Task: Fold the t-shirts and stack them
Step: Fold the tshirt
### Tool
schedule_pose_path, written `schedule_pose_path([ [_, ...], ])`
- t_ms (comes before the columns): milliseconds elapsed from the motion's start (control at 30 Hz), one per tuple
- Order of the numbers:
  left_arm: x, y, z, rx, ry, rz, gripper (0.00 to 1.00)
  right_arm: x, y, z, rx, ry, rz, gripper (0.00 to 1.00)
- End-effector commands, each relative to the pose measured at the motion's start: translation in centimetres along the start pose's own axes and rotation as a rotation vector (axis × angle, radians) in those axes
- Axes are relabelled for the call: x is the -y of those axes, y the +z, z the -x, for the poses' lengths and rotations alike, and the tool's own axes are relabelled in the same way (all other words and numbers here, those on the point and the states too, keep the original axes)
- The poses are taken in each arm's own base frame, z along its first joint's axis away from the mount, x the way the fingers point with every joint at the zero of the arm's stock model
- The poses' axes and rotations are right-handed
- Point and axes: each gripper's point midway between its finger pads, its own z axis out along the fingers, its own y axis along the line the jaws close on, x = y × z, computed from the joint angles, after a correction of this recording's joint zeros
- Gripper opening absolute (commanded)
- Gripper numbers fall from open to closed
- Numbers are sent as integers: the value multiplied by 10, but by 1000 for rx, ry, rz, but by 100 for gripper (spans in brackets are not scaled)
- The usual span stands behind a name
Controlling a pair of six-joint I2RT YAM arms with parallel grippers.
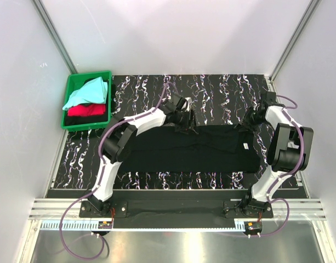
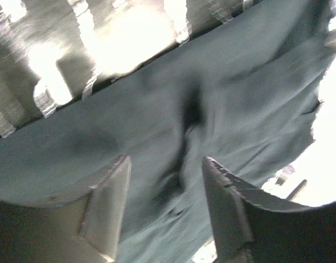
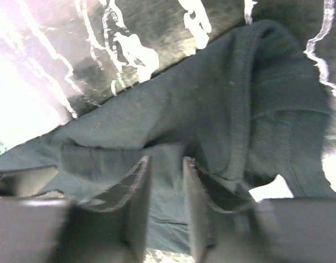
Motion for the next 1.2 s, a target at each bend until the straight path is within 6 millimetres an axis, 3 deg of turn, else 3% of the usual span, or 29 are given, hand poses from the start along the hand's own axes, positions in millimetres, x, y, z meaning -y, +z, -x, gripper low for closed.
schedule_pose_path([
  [0,12,-39,11,68,96,20,63,3,-20,20,67,-52,-88,42],
  [67,20,-46,3,43,120,-23,63,4,-38,20,86,-59,-120,49],
  [200,31,-39,-11,8,161,-76,58,-5,-62,14,118,-63,-98,57],
  [267,32,-32,-18,-21,153,-103,56,-17,-64,2,89,-81,-41,57],
  [367,30,-18,-25,-56,147,-118,53,-32,-51,-23,4,-96,18,49],
  [500,19,-6,-38,-105,90,-105,40,-37,-31,-48,-68,-45,73,23],
  [567,14,-3,-45,-123,80,-100,34,-27,-17,-57,-86,-28,59,17],
  [700,-11,6,-66,-179,47,-32,30,0,5,-73,-136,6,-16,7],
  [833,-30,9,-82,-227,22,30,27,26,17,-91,-177,47,-101,7],
  [933,-34,4,-87,-236,35,46,25,34,12,-92,-166,41,-140,11],
  [1000,-35,-1,-91,-251,54,48,25,31,8,-90,-162,21,-136,15],
  [1167,-1,-31,-73,-189,118,-28,34,0,-17,-67,-98,-24,-44,30],
])
